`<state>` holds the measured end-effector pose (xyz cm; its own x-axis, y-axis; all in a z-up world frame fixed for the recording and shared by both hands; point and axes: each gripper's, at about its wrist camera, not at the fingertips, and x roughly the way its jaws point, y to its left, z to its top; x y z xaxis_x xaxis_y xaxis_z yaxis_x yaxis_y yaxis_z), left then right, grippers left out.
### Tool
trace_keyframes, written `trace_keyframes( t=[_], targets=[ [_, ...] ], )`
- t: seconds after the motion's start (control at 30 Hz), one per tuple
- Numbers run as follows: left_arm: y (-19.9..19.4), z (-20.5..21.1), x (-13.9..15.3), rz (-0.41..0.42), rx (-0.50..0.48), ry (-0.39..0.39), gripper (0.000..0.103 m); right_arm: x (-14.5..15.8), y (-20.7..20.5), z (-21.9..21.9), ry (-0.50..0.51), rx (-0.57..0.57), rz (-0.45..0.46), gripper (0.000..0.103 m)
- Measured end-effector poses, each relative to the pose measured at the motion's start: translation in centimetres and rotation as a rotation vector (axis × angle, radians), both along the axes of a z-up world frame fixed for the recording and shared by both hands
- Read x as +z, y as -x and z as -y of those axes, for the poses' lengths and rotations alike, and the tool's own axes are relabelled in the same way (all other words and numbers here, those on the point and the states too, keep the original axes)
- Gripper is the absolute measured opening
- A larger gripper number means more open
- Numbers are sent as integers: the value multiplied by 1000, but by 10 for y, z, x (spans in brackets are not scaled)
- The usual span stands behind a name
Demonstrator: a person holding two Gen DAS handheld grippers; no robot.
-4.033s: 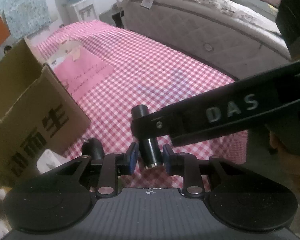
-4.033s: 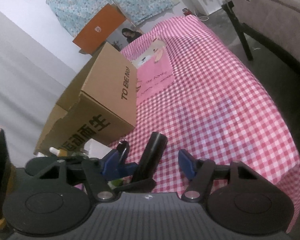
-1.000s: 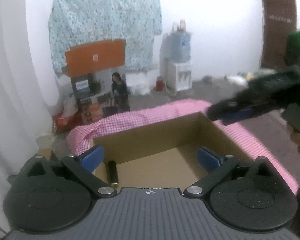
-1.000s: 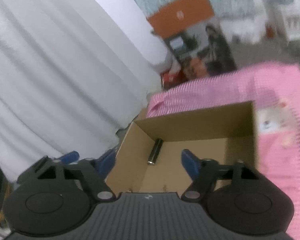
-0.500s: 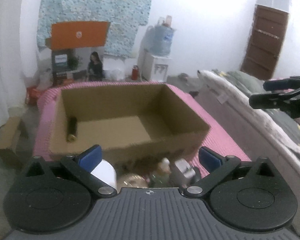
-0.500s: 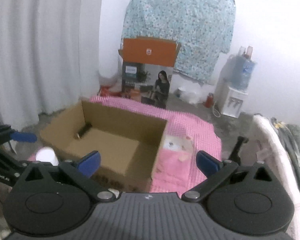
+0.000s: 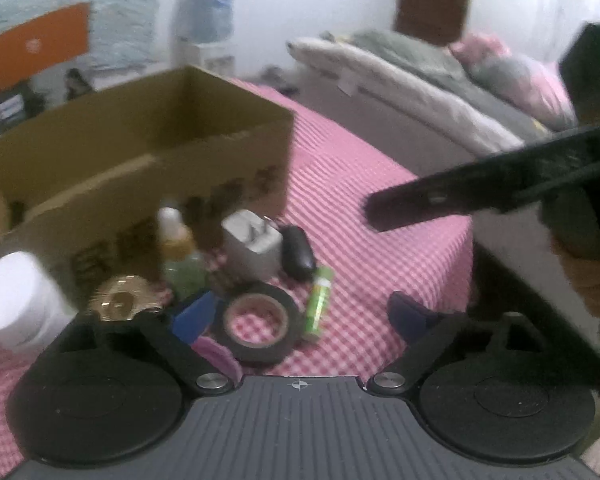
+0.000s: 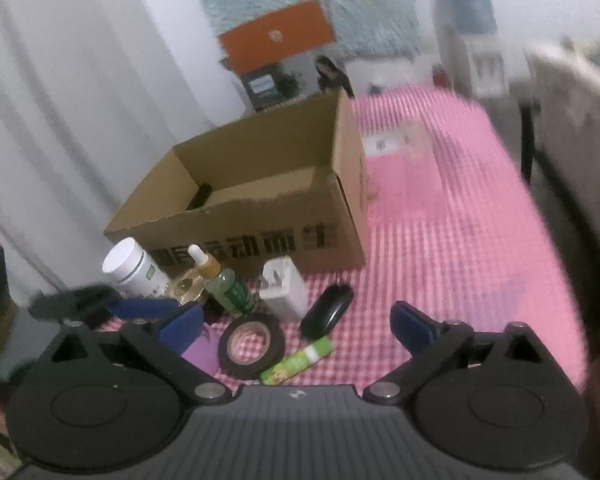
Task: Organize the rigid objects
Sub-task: 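Lower the right gripper onto the green glue stick and close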
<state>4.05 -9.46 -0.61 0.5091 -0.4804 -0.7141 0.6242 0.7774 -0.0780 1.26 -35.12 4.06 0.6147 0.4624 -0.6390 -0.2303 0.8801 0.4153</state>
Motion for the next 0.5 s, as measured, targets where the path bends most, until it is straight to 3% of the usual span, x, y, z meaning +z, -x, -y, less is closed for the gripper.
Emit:
trace_keyframes(
  t=[0.17, 0.3, 0.5],
  targets=[
    [4, 17, -12, 1, -79, -52, 62, -32, -10, 7, -79, -45, -133, 63],
    [9, 24, -21, -9, -111, -78, 48, -42, -8, -1, -47, -19, -170, 49],
    [-4, 33, -32, -71, -82, -81, 36, -55, -20, -13, 7, 28, -203, 30]
  ],
)
